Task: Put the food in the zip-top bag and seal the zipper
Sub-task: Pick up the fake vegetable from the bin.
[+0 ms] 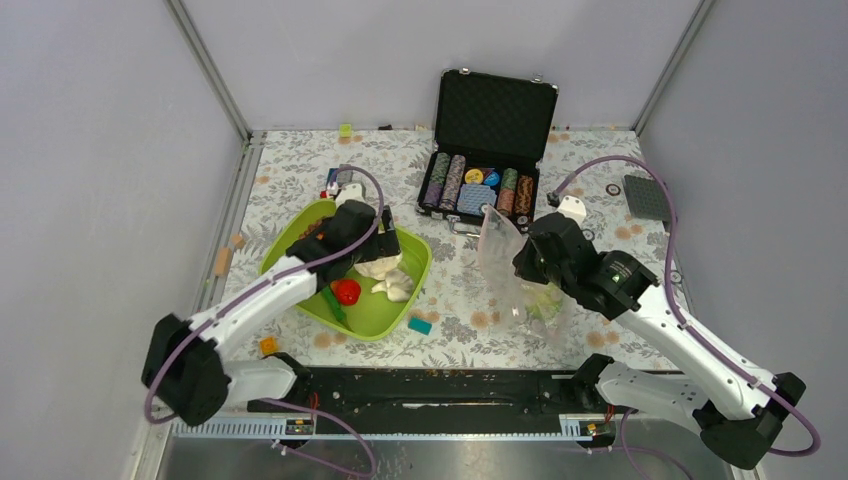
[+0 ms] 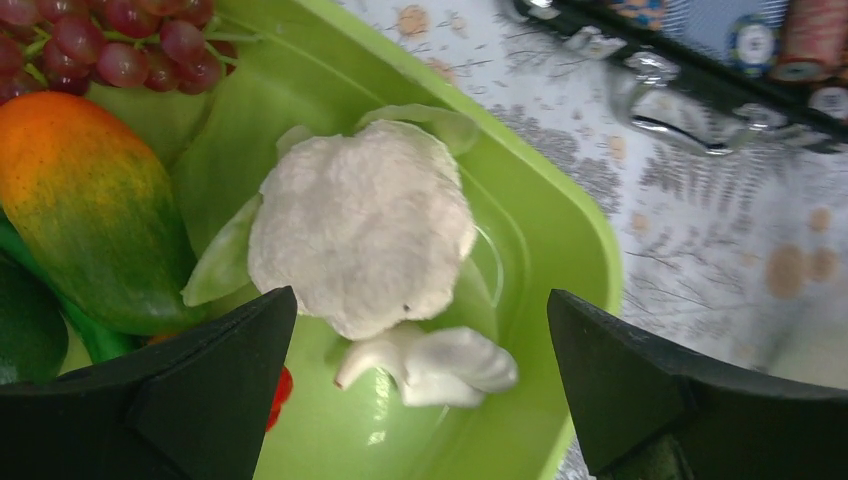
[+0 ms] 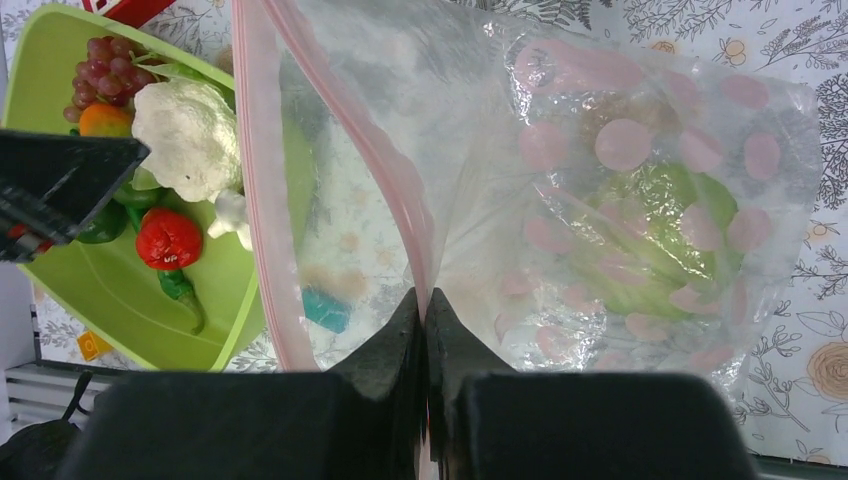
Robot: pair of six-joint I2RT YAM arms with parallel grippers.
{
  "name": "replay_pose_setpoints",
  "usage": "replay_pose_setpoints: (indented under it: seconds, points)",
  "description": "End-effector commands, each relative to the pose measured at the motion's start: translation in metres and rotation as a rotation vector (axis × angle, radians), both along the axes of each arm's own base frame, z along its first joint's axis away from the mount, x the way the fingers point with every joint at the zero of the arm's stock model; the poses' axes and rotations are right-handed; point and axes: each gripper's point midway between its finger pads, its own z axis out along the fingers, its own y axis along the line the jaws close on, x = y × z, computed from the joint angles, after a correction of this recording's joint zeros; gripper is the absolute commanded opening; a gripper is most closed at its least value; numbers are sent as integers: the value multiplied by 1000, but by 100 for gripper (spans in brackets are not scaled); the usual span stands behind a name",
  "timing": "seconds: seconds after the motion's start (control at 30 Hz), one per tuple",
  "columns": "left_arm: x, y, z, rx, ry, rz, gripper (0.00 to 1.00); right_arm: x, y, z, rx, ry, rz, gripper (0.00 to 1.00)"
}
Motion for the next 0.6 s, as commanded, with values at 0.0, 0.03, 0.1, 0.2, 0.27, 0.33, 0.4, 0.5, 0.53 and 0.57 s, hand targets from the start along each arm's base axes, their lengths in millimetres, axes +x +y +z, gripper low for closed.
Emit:
replay_pose_setpoints:
  seconds: [0.0,0.03,0.1,0.2,0.27,0.33,0.4,0.5,0.53,0.57]
  points:
    - [26,-3,-4,16,16,9,99,10,-8,3,-24,-49,-38,0]
    - [29,-1,-10,28,29,13,99,9,-9,1,-29,-48,-36,0]
    - [37,1,-20,60,41,13,99,8,-11,0,-34,-50,-36,0]
    - [44,3,-30,130,44,-43,99,6,-12,-3,-45,-48,-24,0]
    - [47,7,-35,176,39,-73,99,5,-12,-3,-48,-48,-10,0]
    - [47,7,-40,200,29,-127,99,3,-13,-3,-48,-52,-4,0]
    - [48,7,-45,217,19,-193,99,3,-15,-5,-60,-55,3,0]
    - [47,1,-43,223,-12,-319,99,1,-15,-7,-73,-52,25,0]
    - [47,-4,-40,218,-27,-373,99,0,-14,-7,-75,-52,34,0]
    - [49,-6,-35,219,-38,-402,99,0,-14,-7,-80,-52,44,0]
